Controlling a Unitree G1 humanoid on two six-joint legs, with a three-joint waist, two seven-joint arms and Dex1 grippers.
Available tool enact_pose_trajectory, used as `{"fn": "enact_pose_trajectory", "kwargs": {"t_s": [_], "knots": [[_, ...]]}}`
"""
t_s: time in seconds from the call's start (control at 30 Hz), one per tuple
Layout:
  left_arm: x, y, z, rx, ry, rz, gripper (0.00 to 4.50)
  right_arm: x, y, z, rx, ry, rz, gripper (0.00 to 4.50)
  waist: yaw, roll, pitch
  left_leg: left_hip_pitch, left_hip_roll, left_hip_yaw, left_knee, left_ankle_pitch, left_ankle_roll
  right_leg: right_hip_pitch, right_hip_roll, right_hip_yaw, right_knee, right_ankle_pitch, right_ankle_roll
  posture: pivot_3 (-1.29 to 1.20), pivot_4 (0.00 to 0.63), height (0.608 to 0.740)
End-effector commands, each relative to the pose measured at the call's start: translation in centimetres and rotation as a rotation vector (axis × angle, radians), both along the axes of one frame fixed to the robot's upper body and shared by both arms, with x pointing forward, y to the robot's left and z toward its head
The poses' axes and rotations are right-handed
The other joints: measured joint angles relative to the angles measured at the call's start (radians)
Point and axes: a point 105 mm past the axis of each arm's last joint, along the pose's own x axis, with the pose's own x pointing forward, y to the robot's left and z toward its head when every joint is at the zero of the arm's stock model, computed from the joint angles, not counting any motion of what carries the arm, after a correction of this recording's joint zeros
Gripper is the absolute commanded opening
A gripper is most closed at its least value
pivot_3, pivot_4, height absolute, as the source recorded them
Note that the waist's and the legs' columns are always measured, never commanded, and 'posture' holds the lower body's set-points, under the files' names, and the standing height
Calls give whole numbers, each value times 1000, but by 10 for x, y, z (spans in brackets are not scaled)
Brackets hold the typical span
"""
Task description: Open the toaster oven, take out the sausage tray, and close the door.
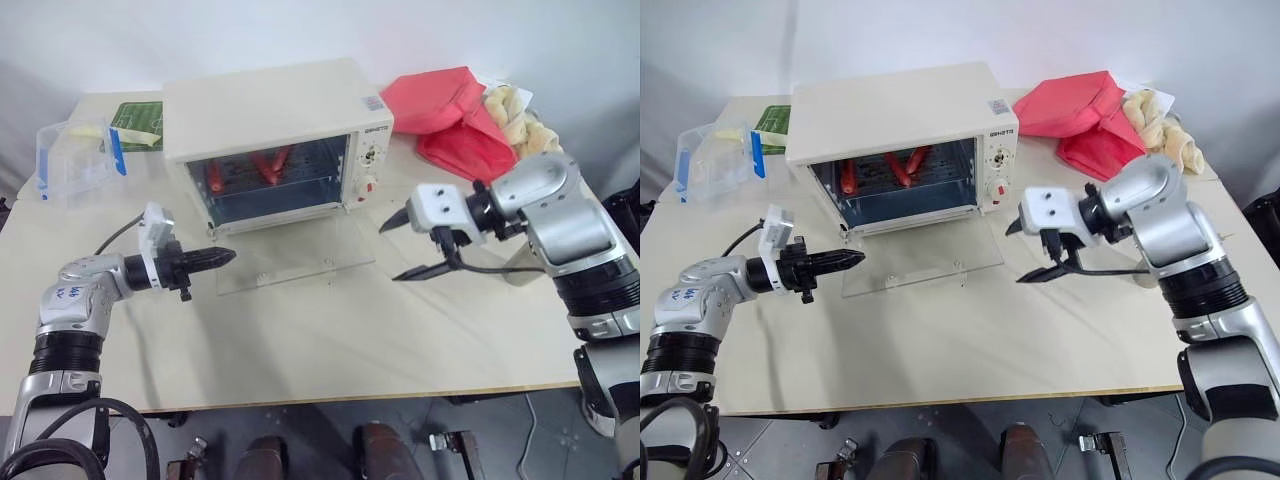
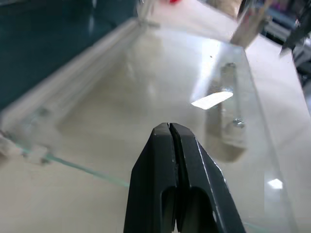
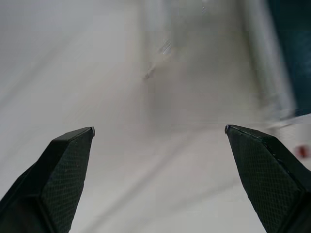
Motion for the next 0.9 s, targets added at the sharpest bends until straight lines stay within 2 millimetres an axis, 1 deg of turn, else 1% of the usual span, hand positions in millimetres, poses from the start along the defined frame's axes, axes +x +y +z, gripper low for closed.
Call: {"fn": "enact_pose_trajectory", "kwargs": {"t_s": [0.03, 0.1, 0.17, 0.23, 0.33, 0.4, 0.47, 0.5, 0.63, 0.67, 0.73, 0.83, 0.9], "knots": [[-5, -1, -4, 86, -18, -37, 19, -7, 27, 28, 166, -67, 72, 4500, 0, 0, 0, 0, 0, 0, 0, 0, 0, 0, 0, 0, 0, 0, 0, 0, 150, 740], [-7, -2, -10, 117, -7, -49, 19, -7, 42, 33, 225, -94, 86, 4500, 0, 0, 0, 0, 0, 0, 1, 0, 0, 0, 0, -1, 1, 0, 0, 0, 150, 740], [-7, -2, -16, 145, -6, -54, 19, -7, 56, 32, 258, -133, 102, 4500, 2, 0, 0, 0, 0, 0, 1, 0, 0, 0, 0, -1, 1, 0, 0, 0, 150, 740], [-8, 0, -21, 191, -21, -56, 19, -4, 69, 27, 273, -169, 97, 4500, 3, 0, 0, 0, 0, 0, 2, 0, 0, 0, -1, -1, 1, 0, 0, 0, 150, 740], [-4, 3, -20, 210, -93, -23, 19, -2, 94, 20, 331, -223, 87, 4500, 3, 0, 0, 0, 0, -1, 2, 0, 0, 0, -1, -1, 2, 0, 0, 0, 150, 740], [-4, 3, -15, 187, -137, 4, 19, -1, 107, 18, 363, -262, 72, 4500, 2, 0, 0, 0, 0, -1, 3, 0, 0, 0, -1, -1, 2, 0, 0, 0, 150, 740], [-5, 2, 1, 117, -252, 66, 19, 6, 125, 11, 373, -379, 39, 4500, -1, 0, 0, 0, 0, -1, 3, 0, 0, 0, -1, -1, 3, 0, 0, 0, 150, 740], [-7, 2, 6, 91, -292, 89, 19, 8, 131, 9, 370, -422, 32, 4500, -5, 0, 0, 0, 0, -1, 3, 0, 0, 0, -1, -1, 3, 0, 0, 0, 150, 740], [-13, 2, 28, -39, -435, 201, 19, 20, 144, -3, 327, -569, -16, 4500, -2, 0, 0, 0, 0, -1, 3, 0, 0, -1, -1, -1, 4, 0, 0, 0, 150, 740], [-17, 3, 32, -85, -462, 250, 19, 25, 152, -7, 307, -618, -41, 4500, -1, 0, 0, 0, 0, -1, 3, 0, 0, -1, -1, -1, 4, 0, 0, 0, 150, 740], [-26, 3, 36, -143, -502, 312, 19, 37, 164, -8, 301, -689, -108, 4500, -3, -1, -1, 0, 0, -1, 4, 0, 0, 0, -1, 0, 4, 0, 0, 0, 150, 740], [-35, 3, 38, -179, -535, 377, 19, 50, 174, -7, 297, -773, -173, 4500, -6, -1, -1, 0, 0, -1, 4, 0, 0, -1, -1, 0, 4, 0, 0, 0, 150, 740], [-40, 3, 40, -203, -550, 426, 19, 56, 180, -8, 264, -811, -193, 4500, -7, -1, -1, 0, 0, -1, 3, 0, 0, -1, -1, 0, 5, 0, 0, 0, 150, 740]]}}
